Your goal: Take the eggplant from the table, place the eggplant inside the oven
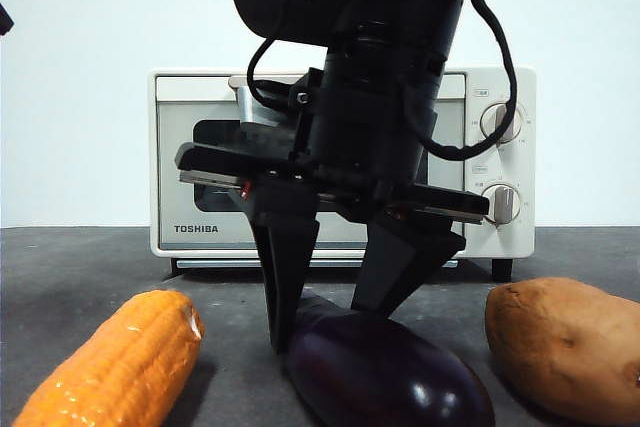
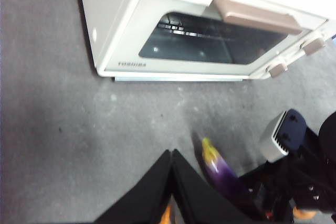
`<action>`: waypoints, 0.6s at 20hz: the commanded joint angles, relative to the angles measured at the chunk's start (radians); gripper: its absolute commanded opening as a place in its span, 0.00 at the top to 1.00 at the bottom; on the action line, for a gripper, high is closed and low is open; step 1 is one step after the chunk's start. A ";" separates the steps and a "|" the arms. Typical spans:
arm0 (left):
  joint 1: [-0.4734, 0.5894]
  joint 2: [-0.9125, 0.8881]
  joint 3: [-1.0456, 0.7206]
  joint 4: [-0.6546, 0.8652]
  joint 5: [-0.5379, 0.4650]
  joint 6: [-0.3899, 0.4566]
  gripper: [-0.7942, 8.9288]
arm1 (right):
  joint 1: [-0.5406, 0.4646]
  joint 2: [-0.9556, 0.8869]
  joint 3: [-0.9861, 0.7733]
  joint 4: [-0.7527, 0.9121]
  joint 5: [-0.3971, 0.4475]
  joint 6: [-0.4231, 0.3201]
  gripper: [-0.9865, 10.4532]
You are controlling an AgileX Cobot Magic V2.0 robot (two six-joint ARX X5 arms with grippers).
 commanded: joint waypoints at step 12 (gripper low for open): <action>-0.147 0.201 0.199 0.037 -0.016 0.008 0.91 | 0.037 -0.357 0.291 -0.579 -0.047 -0.459 0.77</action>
